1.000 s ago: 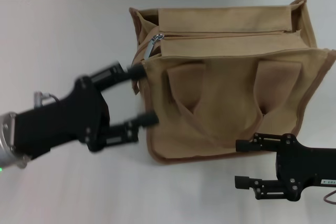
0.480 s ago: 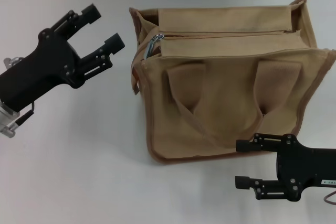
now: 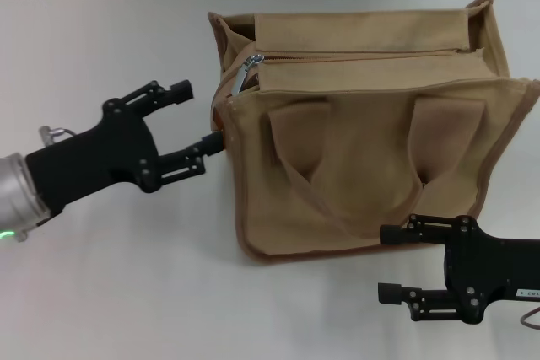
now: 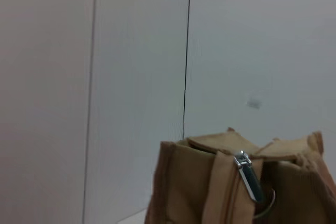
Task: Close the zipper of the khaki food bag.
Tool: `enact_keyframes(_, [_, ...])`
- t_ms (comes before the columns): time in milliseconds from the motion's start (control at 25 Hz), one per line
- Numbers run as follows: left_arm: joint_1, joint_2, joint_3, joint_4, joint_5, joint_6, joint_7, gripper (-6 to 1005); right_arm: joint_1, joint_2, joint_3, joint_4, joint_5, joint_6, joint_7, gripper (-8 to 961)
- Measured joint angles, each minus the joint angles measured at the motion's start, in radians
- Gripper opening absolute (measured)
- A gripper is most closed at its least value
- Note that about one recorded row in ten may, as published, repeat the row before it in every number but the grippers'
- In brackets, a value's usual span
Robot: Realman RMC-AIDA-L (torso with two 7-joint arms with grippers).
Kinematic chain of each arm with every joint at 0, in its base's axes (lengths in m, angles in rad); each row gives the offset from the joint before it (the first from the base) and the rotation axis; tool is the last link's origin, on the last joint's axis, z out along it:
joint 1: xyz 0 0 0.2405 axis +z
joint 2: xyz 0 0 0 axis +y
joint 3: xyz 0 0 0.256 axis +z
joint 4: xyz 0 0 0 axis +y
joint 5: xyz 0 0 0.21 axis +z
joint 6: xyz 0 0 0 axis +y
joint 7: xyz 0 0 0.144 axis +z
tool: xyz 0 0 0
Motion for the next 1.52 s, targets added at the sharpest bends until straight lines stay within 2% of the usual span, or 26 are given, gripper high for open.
enact_keyframes(80, [-0.007, -0.016, 0.0, 0.006, 0.002, -0.028, 0.03, 746, 0.0, 0.0, 0.0, 0.0, 0.0, 0.0, 0.0, 736])
enact_keyframes(280, [-0.034, -0.032, -0.013, -0.009, -0.008, -0.089, 0.099, 738, -0.002, 0.0, 0.0, 0.0, 0.0, 0.0, 0.0, 736])
enact_keyframes(680, [-0.026, -0.033, -0.039, -0.027, -0.114, -0.1, 0.146, 724, -0.003, 0.0, 0.0, 0.0, 0.0, 0.0, 0.001, 736])
enact_keyframes(1440, [-0.011, -0.031, -0.029, -0.02, -0.118, -0.077, 0.212, 697, -0.001, 0.0, 0.002, 0.0, 0.0, 0.0, 0.002, 736])
enact_keyframes(1520, [-0.01, -0.031, -0.029, -0.019, -0.117, -0.075, 0.215, 607, -0.001, 0.0, 0.002, 0.0, 0.0, 0.0, 0.002, 736])
